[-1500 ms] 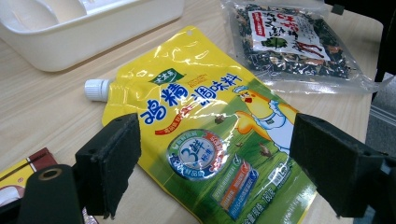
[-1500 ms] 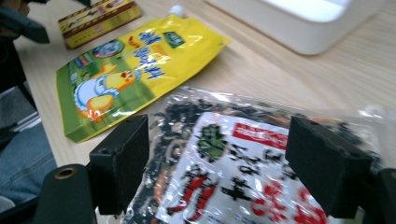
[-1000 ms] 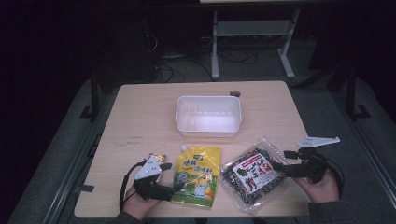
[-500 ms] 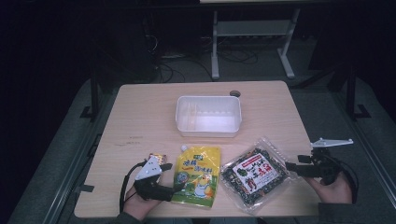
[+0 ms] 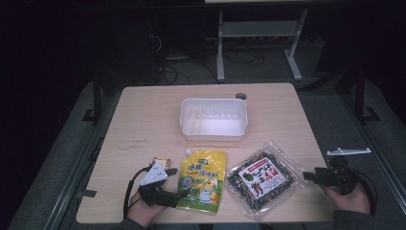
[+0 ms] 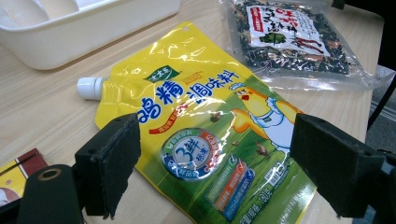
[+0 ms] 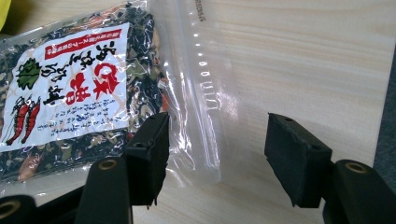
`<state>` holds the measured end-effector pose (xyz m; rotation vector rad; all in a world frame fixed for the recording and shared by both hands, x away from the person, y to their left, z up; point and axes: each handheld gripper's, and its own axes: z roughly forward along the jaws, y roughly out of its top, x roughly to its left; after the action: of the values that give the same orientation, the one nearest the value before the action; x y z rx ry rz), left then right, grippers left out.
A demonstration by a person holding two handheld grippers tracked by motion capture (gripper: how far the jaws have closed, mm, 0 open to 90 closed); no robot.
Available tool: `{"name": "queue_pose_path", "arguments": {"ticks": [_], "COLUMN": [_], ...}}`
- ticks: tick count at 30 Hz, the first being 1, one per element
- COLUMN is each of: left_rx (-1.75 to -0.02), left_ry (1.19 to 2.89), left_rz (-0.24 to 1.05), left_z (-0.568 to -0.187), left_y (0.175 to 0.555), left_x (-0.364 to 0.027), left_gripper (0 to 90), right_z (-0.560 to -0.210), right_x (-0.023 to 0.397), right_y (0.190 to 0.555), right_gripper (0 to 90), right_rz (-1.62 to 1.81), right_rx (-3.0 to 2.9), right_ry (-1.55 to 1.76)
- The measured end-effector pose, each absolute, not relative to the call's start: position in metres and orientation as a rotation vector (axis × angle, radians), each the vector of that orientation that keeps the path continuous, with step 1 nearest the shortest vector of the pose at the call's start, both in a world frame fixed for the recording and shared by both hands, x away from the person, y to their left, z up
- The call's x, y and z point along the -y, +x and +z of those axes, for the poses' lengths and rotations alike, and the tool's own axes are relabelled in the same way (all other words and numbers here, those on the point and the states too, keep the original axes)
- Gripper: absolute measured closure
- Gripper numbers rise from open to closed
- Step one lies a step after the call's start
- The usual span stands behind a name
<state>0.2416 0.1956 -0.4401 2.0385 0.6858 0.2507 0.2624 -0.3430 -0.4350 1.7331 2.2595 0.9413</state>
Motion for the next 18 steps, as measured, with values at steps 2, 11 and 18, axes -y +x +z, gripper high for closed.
{"name": "queue_pose_path", "arguments": {"ticks": [2,11,18], "left_rx": [-0.687,-0.684,-0.683], "left_ry": [2.035,2.039,2.016], "left_rz": [0.244,0.24,0.214], "left_z": [-0.44,-0.44,-0.439], "left_y": [0.241,0.241,0.24], "left_x": [-0.196,-0.194,-0.193], "left_gripper": [15.9,15.9,15.9], "right_z": [-0.436,-0.444,-0.449], "right_x": [0.345,0.353,0.355], "right_y": [0.262,0.261,0.263], "right_gripper": [41.1,52.8,62.9], "right_rz": [0.941,0.976,0.995], "right_rx": [-2.254,-2.272,-2.291], "right_ry": [1.746,1.813,1.854]}}
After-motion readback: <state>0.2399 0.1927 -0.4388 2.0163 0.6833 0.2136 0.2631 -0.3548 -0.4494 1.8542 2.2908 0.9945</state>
